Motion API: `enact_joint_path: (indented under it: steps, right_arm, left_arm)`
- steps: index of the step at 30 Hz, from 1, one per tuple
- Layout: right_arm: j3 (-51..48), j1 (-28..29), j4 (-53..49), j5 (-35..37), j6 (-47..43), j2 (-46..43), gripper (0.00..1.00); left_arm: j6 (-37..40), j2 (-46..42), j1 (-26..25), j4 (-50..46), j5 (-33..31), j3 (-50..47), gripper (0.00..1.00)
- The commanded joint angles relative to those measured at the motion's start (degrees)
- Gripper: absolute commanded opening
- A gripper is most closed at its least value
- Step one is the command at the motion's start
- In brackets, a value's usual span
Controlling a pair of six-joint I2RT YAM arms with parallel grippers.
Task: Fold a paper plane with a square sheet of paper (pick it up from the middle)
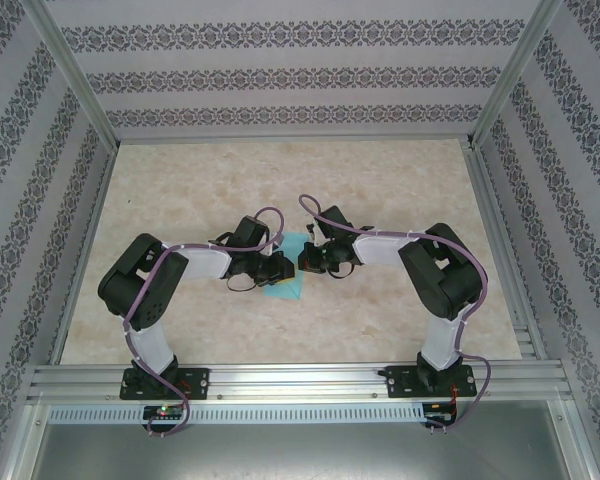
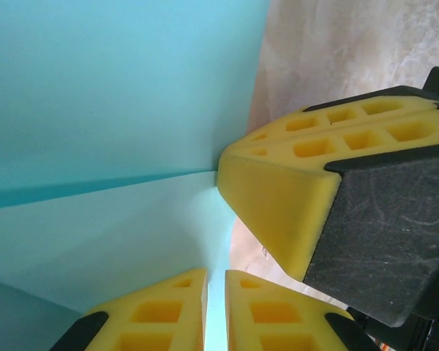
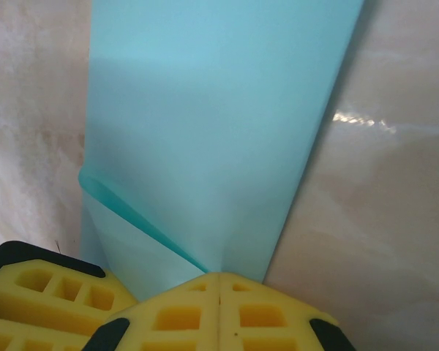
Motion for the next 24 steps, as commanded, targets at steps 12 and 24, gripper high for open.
enact_joint_path:
  steps: [12, 24]
  right_arm:
    - [1.6, -0.8, -1.0, 2.2, -0.4, 0.8, 0.04]
    - [1.1, -0.6, -3.5, 5.7, -1.0, -7.1, 0.14]
  left_arm:
    - [1.4, 2.1, -0.9, -2.4, -1.9, 1.0, 0.14]
    - [0.5, 1.6, -0.8, -2.9, -3.7, 0.1, 0.13]
